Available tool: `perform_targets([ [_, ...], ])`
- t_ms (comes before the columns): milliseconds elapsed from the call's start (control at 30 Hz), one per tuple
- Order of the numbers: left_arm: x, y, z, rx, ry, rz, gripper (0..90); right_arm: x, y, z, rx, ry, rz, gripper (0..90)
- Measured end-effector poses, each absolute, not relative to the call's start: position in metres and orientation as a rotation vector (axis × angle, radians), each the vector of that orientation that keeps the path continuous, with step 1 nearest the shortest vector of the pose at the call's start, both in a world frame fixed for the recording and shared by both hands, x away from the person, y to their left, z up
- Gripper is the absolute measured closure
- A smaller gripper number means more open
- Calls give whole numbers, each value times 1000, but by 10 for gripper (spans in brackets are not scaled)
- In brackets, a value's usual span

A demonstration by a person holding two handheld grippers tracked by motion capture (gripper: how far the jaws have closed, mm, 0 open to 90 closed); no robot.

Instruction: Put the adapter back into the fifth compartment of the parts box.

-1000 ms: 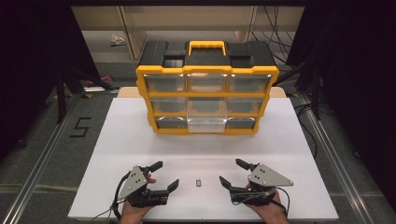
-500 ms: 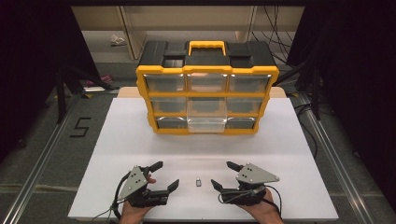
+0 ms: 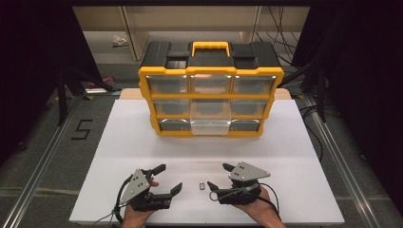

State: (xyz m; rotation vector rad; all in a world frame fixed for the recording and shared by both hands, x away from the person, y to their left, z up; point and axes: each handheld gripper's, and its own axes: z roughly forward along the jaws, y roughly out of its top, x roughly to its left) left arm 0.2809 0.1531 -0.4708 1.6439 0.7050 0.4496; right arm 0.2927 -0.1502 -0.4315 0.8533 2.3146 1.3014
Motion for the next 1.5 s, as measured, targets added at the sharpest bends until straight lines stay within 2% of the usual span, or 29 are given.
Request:
perform_targets([
  [1500,281,153,-471,1639,700,448,165,333,-106,-460,905,2565,988,310],
])
